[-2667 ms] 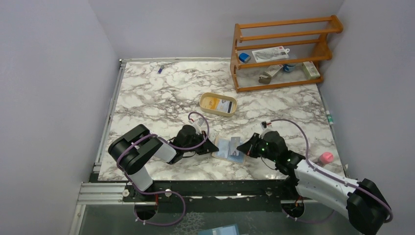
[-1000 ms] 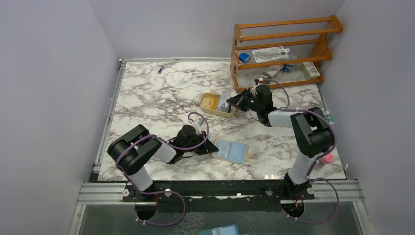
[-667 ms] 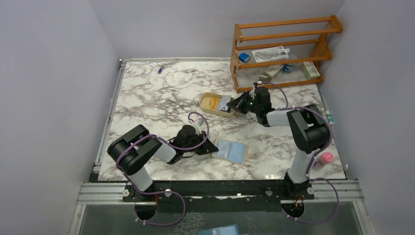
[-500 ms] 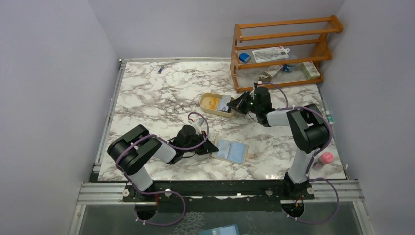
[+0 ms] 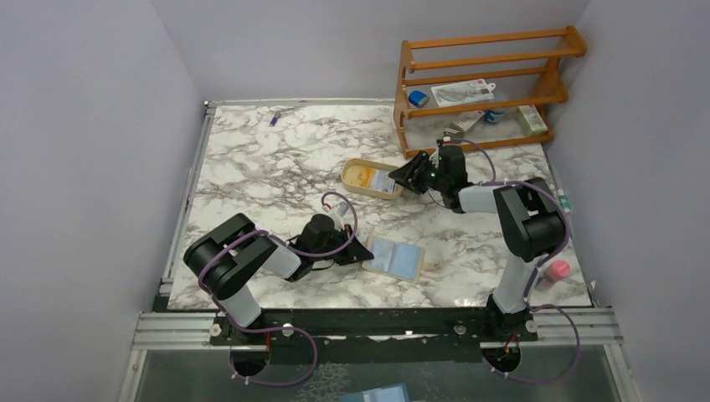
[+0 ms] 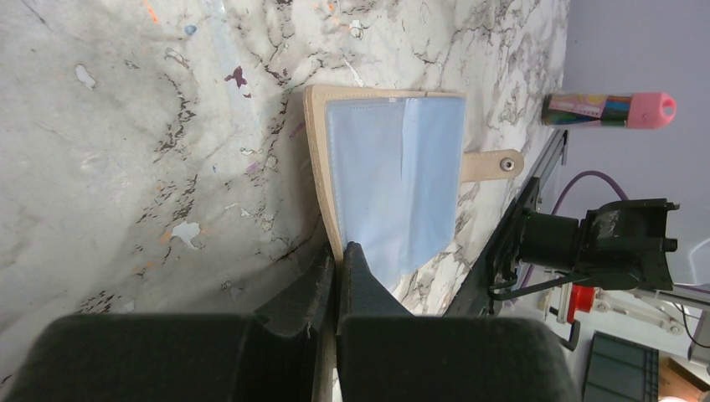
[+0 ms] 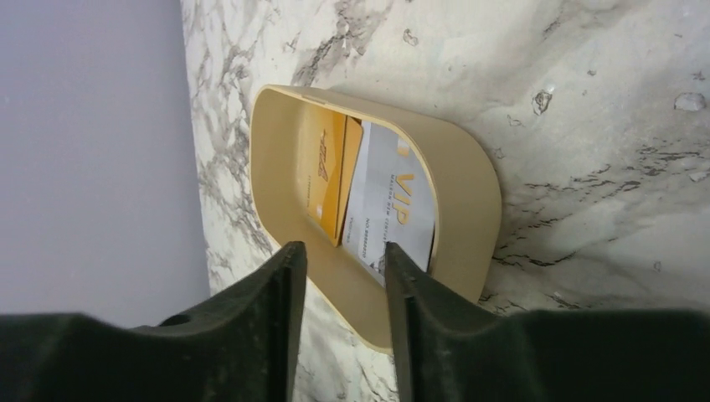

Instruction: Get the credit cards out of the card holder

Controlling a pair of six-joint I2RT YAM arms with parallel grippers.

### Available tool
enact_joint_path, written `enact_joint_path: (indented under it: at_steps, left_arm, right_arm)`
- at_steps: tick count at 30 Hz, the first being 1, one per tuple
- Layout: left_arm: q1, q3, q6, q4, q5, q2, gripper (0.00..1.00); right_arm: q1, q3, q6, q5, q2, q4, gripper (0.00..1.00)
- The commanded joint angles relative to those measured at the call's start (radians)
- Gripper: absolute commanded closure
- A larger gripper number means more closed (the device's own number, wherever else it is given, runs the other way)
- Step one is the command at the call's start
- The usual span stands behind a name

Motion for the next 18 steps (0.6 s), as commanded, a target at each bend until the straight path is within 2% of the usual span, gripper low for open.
enact_joint_path:
  at_steps: [1,5,11,18]
  left_arm:
    - [0.004,-0.037,0.046,-0.123,-0.014,0.019,1.00]
    - [0.003,-0.038,0.044,-0.122,-0.015,0.015,1.00]
    - [0.003,-0.037,0.043,-0.123,-0.015,0.018,1.00]
    - [0.004,-0.026,0.023,-0.124,-0.014,0.001,1.00]
  right_arm:
    - [-0.006,0.035,-0.043,-0.028,-0.004,-0.049,0.52]
    - [-0.006,0.034,-0.078,-0.020,-0.047,-0.077,0.43]
    - [-0.007,0.098,-0.184,0.025,-0.136,-0.213,0.42]
    - [-0.006,0.077,-0.296,0.065,-0.353,-0.318,0.42]
